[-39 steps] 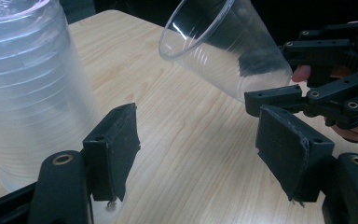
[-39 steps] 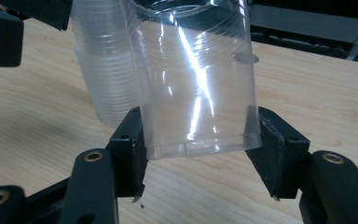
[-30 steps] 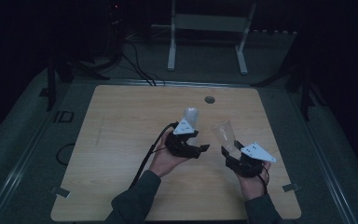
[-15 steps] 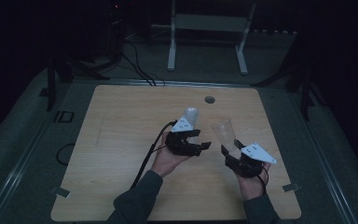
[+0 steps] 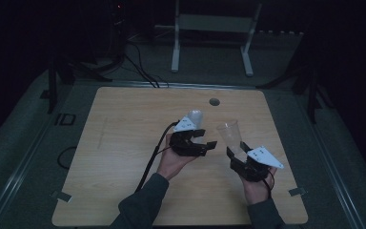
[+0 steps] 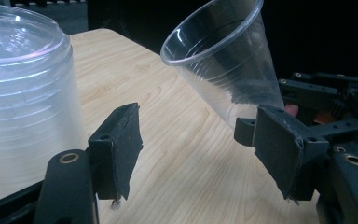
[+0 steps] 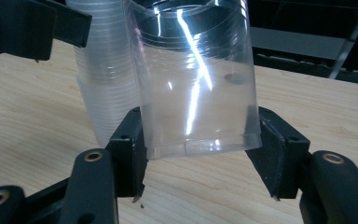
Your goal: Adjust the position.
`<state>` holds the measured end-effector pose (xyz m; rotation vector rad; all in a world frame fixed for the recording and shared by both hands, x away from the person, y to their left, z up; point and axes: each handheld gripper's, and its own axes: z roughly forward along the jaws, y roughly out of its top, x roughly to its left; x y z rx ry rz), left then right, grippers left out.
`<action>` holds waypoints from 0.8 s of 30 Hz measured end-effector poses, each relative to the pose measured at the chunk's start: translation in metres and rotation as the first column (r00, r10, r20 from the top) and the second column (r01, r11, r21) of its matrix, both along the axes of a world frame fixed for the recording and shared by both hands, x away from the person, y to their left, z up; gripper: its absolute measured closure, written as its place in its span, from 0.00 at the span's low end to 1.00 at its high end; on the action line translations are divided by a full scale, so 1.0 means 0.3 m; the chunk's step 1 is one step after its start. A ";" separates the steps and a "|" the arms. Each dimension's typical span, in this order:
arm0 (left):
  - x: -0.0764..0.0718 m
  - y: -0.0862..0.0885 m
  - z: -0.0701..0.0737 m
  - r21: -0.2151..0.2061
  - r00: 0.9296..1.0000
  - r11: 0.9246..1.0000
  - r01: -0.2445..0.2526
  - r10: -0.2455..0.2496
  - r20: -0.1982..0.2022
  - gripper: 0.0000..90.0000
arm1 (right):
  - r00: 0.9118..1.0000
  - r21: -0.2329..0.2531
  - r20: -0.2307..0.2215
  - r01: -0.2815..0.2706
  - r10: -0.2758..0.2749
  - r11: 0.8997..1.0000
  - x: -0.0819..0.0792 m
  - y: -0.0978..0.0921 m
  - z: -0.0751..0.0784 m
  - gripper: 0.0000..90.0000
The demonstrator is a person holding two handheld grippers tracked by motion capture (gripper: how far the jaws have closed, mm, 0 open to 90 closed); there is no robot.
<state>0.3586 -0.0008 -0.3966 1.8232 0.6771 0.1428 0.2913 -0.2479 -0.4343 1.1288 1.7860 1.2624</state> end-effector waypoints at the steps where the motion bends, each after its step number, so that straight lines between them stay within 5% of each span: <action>1: 0.000 -0.001 0.001 -0.002 1.000 1.000 -0.003 0.003 -0.001 0.35 | 1.000 0.001 0.000 0.000 0.000 1.000 0.000 0.001 0.000 0.47; 24: 0.009 -0.056 0.010 -0.020 0.998 0.999 0.025 -0.026 -0.055 0.21 | 0.999 0.019 0.041 0.025 -0.026 1.000 -0.015 0.023 -0.002 0.47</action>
